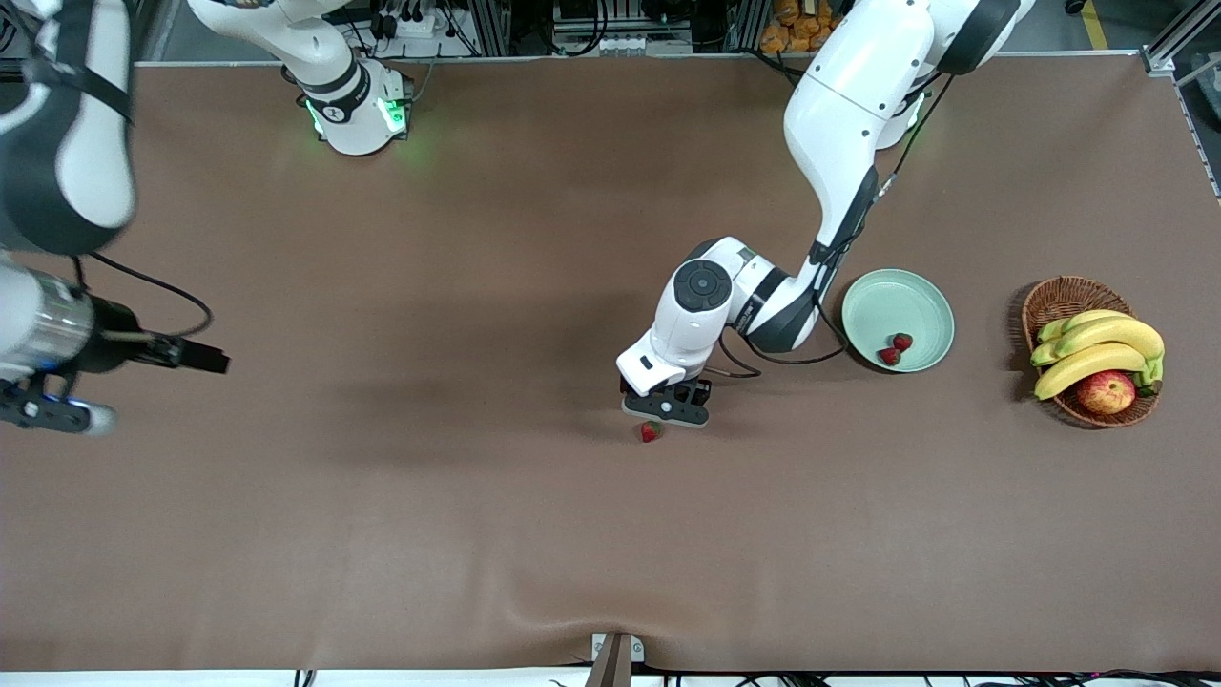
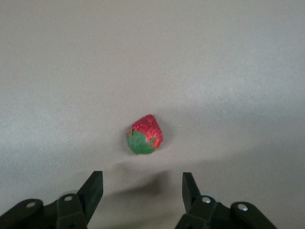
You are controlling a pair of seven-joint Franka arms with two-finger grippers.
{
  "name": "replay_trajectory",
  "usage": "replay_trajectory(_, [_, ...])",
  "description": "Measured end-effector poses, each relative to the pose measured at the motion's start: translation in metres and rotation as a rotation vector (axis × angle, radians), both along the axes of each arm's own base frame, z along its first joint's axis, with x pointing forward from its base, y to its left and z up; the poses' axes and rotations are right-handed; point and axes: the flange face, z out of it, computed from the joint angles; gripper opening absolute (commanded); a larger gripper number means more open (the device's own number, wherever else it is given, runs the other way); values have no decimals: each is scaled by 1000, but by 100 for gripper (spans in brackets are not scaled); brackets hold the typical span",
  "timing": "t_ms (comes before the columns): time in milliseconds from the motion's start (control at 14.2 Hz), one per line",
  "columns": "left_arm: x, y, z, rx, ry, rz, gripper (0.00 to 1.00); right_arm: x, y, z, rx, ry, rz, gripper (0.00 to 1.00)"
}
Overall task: Collect all strawberries into plate
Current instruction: 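Grasp the third strawberry with the left gripper while the right arm withdraws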
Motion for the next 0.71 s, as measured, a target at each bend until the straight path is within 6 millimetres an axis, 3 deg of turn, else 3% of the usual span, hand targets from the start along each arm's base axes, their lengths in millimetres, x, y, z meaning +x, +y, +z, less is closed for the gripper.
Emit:
replay_trajectory(282, [9, -4, -7, -26, -30, 3, 68, -36, -28, 42, 2, -44, 28, 100])
replay_trajectory(494, [10, -5, -12, -22, -41, -9, 61, -60, -12, 68, -47, -71, 78, 100])
replay_trajectory(705, [12, -5, -16, -34, -60, -10, 61, -71, -4, 76, -58, -72, 112, 100])
